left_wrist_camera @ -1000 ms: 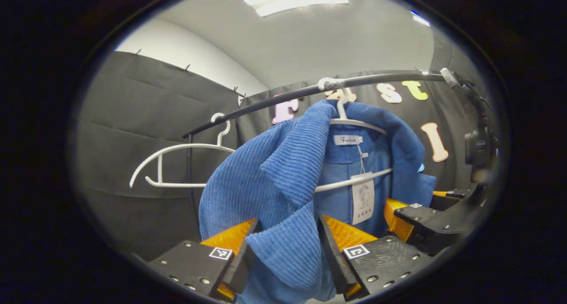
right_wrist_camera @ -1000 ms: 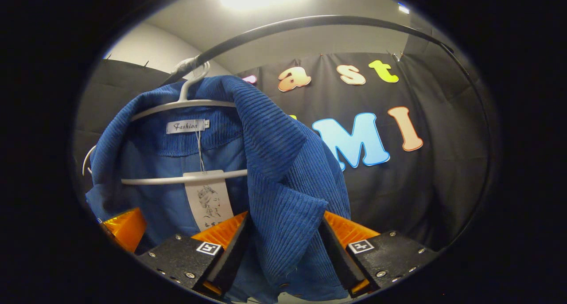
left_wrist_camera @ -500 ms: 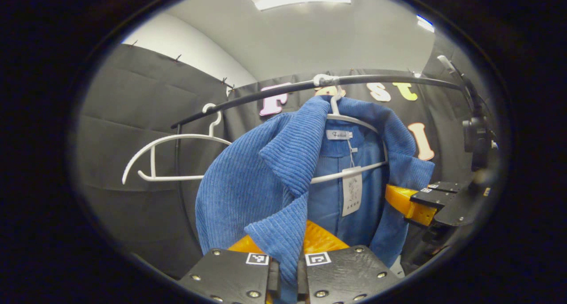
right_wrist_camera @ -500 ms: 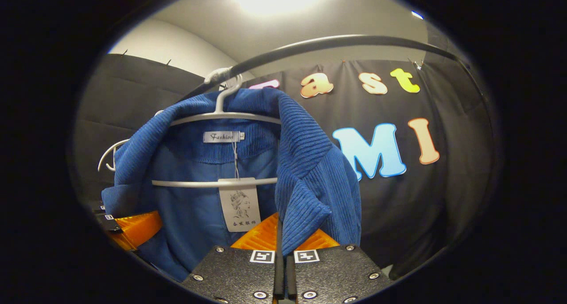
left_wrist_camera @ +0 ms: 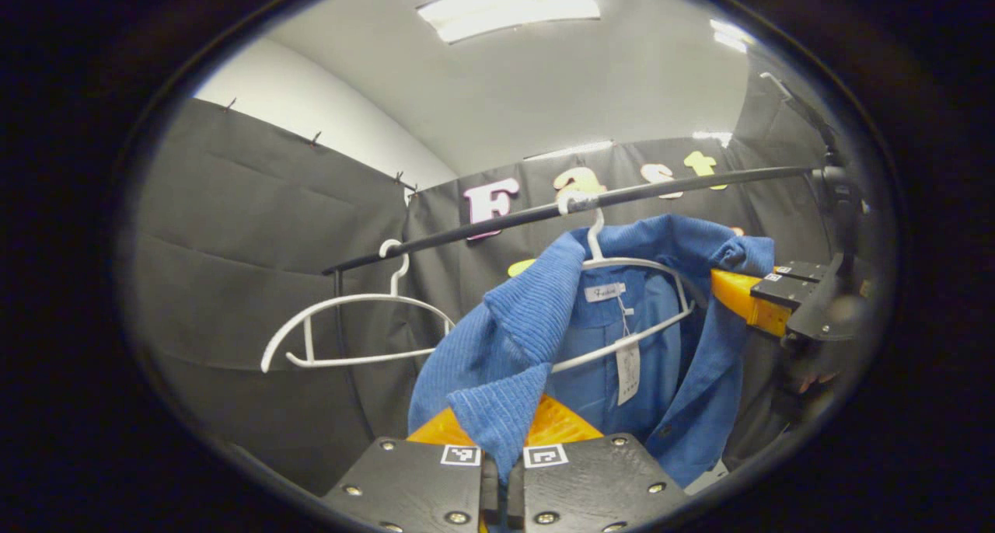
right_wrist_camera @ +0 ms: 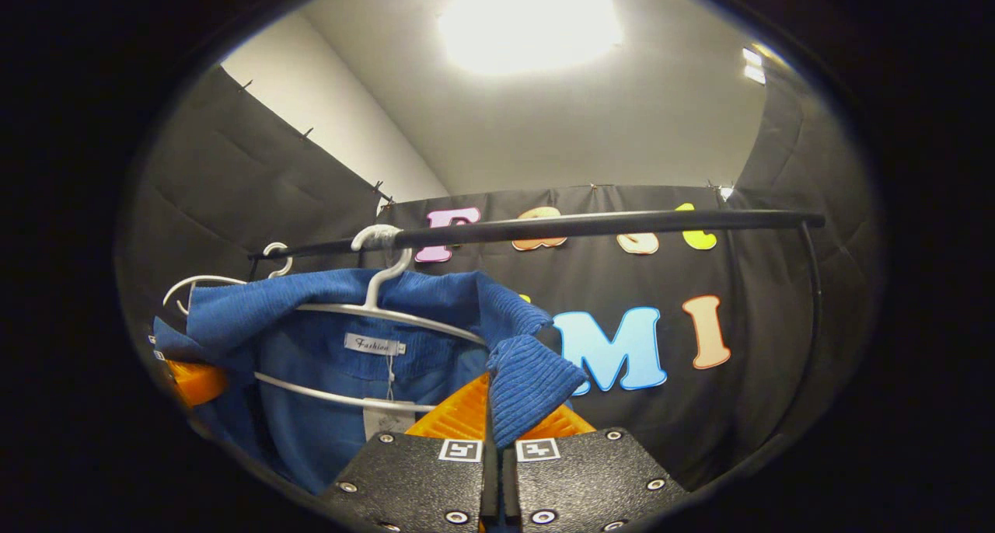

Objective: Grasp the clothes on the hanger with both hands and then place them into the laundry hamper below.

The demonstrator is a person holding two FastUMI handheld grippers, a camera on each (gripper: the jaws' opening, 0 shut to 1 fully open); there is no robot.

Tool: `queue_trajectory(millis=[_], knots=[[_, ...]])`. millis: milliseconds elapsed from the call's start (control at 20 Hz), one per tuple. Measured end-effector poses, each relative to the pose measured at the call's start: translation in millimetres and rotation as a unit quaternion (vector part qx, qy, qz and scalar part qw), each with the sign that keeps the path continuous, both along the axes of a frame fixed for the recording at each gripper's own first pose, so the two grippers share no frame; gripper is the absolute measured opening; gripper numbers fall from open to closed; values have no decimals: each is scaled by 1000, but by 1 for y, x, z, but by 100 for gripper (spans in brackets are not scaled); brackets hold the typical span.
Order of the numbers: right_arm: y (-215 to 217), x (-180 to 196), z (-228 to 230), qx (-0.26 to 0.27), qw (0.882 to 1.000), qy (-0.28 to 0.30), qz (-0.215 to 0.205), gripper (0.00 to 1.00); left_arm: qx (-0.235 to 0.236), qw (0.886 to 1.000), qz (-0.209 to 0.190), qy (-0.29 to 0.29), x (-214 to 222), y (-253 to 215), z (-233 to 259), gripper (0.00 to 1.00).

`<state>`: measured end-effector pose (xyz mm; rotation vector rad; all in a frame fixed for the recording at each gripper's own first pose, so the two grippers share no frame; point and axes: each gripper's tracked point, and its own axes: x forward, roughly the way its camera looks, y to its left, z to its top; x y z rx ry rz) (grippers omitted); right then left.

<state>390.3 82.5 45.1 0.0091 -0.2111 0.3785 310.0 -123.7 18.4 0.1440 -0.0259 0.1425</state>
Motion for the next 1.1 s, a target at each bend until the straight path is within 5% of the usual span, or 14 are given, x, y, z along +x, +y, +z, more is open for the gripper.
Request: queue_trajectory(millis=[450, 1100], knots=[[-31, 23, 35, -22, 998, -50, -41, 2, 9, 999, 30, -31, -18, 43, 43, 9], [-54, 63, 29, -49, 994, -70, -72, 2, 59, 996, 47, -56, 24, 103, 88, 9]])
